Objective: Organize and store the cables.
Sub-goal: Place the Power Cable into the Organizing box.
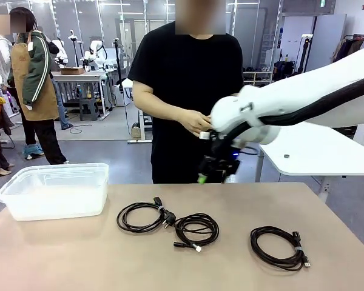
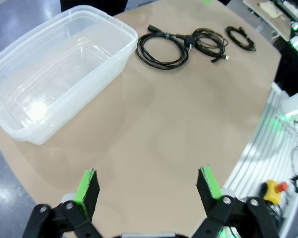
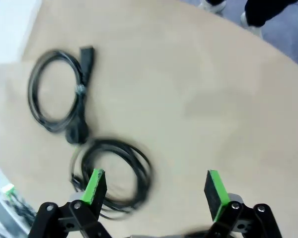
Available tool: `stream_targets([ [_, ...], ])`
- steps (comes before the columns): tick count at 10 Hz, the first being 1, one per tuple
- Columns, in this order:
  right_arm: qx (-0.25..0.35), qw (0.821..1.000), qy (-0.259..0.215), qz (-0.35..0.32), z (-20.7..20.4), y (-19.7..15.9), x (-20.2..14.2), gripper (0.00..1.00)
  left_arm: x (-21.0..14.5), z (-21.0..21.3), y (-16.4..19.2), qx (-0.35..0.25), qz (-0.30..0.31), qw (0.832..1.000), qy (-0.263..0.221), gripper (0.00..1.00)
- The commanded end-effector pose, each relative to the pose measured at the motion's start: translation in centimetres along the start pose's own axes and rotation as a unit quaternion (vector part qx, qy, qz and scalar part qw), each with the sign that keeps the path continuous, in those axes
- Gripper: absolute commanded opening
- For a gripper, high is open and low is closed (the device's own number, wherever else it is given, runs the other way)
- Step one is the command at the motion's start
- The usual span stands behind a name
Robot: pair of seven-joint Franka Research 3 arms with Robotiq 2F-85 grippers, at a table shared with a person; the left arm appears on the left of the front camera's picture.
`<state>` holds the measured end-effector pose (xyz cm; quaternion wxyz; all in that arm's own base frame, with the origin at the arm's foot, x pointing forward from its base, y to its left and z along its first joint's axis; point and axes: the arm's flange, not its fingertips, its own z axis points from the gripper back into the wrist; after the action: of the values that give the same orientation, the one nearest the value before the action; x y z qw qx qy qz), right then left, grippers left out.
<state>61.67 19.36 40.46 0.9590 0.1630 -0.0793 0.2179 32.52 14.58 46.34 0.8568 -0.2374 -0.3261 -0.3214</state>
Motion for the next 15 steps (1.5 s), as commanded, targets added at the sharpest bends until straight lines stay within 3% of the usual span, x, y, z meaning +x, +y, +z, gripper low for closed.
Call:
stream_targets([
  [1, 0.031, 0.998, -0.042, 0.033, 3.7, -4.1, -5.5, 1.0, -0.1, 0.1, 0.1, -0.005, -0.007, 1.0, -0.001, 1.0],
  [4, -0.006, 0.992, -0.063, 0.106, 8.7, -10.5, -12.0, 1.0, -0.1, 0.1, 0.1, -0.005, -0.007, 1.0, -0.001, 1.0],
  [5, -0.002, 0.988, -0.106, 0.116, 10.4, -13.3, -14.8, 1.0, -0.1, 0.1, 0.1, -0.005, -0.007, 1.0, -0.001, 1.0],
  [8, 0.002, 0.977, -0.157, 0.144, 12.7, -20.0, -21.1, 1.0, -0.1, 0.1, 0.1, -0.005, -0.007, 1.0, -0.001, 1.0],
  [11, 0.051, 0.956, -0.204, 0.205, 13.3, -24.6, -27.4, 1.0, -0.1, 0.1, 0.1, -0.005, -0.007, 1.0, -0.001, 1.0],
  [14, 0.072, 0.921, -0.25, 0.291, 13.1, -26.3, -32.7, 1.0, 0.0, 0.0, 0.0, 0.0, 0.0, 1.0, 0.0, 1.0],
  [15, 0.083, 0.911, -0.274, 0.297, 13.1, -26.3, -33.9, 1.0, 2.0, -1.1, -1.6, -0.013, -0.001, 1.0, 0.008, 1.0],
])
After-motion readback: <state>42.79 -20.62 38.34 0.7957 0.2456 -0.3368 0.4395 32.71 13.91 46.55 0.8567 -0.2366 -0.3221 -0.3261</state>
